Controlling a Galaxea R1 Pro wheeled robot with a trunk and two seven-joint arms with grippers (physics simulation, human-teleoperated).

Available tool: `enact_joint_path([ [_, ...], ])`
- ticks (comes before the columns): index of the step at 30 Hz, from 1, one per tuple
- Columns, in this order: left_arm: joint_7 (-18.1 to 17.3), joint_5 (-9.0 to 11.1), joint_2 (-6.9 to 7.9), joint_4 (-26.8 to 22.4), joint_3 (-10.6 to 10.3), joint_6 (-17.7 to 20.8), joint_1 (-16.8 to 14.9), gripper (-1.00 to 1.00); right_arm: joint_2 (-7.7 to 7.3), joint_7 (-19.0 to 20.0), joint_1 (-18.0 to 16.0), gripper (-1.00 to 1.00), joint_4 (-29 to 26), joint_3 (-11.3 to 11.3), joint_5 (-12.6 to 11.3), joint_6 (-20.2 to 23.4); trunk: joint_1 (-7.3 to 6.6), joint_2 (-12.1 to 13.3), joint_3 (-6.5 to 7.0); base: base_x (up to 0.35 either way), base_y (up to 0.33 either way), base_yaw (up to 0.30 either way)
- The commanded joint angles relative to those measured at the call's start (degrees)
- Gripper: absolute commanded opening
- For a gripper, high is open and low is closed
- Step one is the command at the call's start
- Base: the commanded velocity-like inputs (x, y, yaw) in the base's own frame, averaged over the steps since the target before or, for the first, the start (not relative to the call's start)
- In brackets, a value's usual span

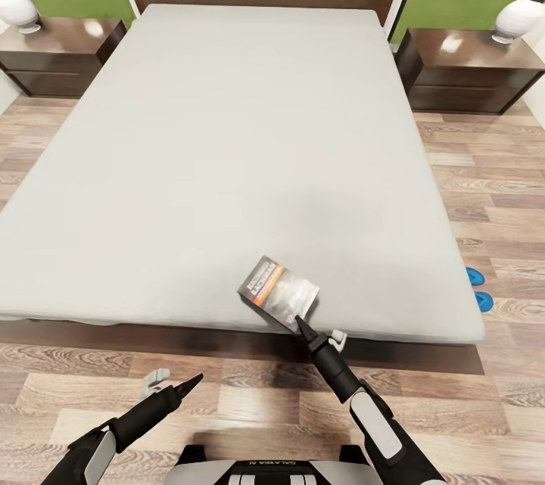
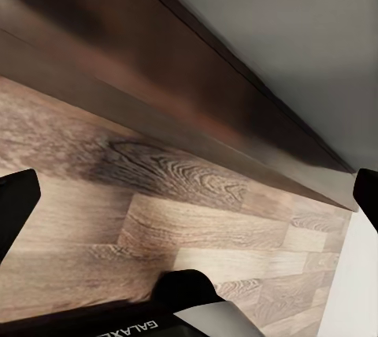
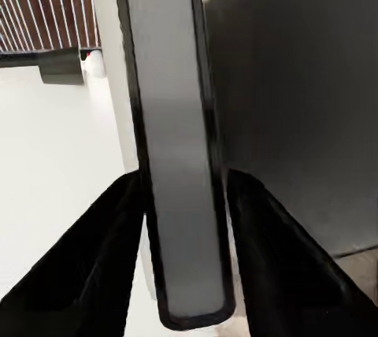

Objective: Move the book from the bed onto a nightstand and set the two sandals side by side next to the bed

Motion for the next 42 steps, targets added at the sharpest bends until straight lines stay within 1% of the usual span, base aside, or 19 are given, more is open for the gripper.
enact_joint_path([
  [1,-0.2,0.3,-0.01,0.0,0.1,0.6,0.0,1.0,-0.01,0.1,0.0,-1.0,0.0,0.0,-0.6,0.6,0.0,0.0,-0.02,0.0,0.0,0.0],
  [14,-0.2,0.3,-0.01,0.0,0.1,0.6,0.0,1.0,-0.01,0.1,0.0,-1.0,0.0,0.0,-0.6,0.6,0.0,0.0,-0.02,0.0,0.0,0.0],
  [42,-0.2,0.3,-0.01,0.0,0.0,0.7,0.0,1.0,-0.01,0.1,0.0,-1.0,-0.2,0.3,-0.5,0.5,-6.15,11.2,5.0,0.0,0.0,0.0],
])
